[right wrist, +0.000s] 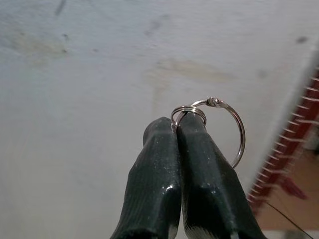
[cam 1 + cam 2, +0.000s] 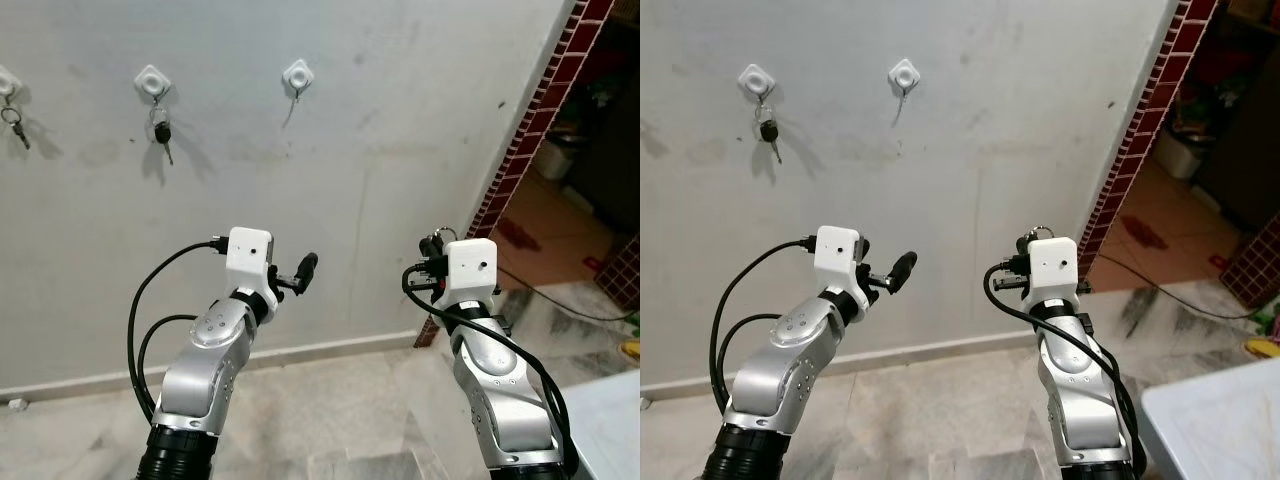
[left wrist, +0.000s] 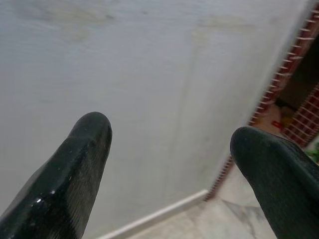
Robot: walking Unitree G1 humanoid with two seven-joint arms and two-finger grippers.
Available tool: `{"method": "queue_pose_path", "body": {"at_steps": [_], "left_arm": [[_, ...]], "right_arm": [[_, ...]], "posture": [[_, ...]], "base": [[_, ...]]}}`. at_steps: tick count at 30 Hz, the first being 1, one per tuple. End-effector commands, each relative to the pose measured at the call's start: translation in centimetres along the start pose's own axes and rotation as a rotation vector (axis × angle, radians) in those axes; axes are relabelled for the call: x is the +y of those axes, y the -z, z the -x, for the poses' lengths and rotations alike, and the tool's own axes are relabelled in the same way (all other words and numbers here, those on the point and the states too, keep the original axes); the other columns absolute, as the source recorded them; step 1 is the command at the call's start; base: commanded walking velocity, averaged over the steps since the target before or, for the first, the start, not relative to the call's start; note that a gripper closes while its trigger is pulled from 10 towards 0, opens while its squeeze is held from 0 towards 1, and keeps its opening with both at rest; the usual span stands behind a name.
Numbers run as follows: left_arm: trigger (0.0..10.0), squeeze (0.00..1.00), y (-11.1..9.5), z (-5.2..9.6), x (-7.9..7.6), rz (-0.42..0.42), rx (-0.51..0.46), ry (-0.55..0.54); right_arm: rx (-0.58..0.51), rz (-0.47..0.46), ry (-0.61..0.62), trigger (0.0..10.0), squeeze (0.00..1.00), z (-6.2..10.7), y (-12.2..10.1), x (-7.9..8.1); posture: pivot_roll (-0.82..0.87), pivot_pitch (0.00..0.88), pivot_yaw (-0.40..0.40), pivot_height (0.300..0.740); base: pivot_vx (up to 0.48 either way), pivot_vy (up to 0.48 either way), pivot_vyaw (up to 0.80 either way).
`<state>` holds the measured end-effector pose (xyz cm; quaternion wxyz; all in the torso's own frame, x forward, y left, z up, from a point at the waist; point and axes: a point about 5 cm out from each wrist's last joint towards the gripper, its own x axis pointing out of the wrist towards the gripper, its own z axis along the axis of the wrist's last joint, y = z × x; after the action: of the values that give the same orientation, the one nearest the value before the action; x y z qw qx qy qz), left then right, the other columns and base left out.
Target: Hang keys on a hook
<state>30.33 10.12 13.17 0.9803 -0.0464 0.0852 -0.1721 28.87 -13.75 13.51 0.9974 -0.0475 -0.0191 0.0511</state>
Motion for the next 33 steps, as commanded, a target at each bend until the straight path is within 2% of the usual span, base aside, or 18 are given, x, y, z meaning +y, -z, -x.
{"method": "queue_pose_path", "body": {"at_steps": [1,12,25,28,33], "left_arm": [[10.0,0.00,-0.2,0.2,0.8,-0.011,-0.006,-0.032],[10.0,0.00,-0.2,0.3,0.8,-0.011,-0.007,-0.023],[10.0,0.00,0.0,0.5,1.0,-0.016,-0.002,-0.032],[10.0,0.00,0.4,0.9,1.0,-0.026,0.009,-0.021],[10.0,0.00,1.0,2.3,0.8,-0.084,0.010,0.031]], "right_arm": [[-0.024,-0.014,-0.027,10.0,0.00,-0.2,-0.6,0.7],[-0.030,-0.012,-0.033,10.0,0.00,-0.3,-0.6,0.9],[-0.031,-0.019,-0.036,10.0,0.00,-0.3,-0.5,1.0],[-0.033,-0.019,-0.035,10.0,0.00,-0.2,-0.5,0.9],[-0.046,-0.024,-0.037,10.0,0.00,-0.2,-0.8,1.0]], "posture": [[0.13,0.000,-0.028,0.740],[0.13,0.000,-0.027,0.740],[0.13,0.000,-0.026,0.740],[0.14,0.000,-0.031,0.740],[0.14,0.000,-0.035,0.740]], "base": [[0.398,0.000,0.00],[0.398,0.000,0.72],[0.359,0.000,0.00],[0.000,0.000,0.00],[0.000,0.000,0.00]]}}
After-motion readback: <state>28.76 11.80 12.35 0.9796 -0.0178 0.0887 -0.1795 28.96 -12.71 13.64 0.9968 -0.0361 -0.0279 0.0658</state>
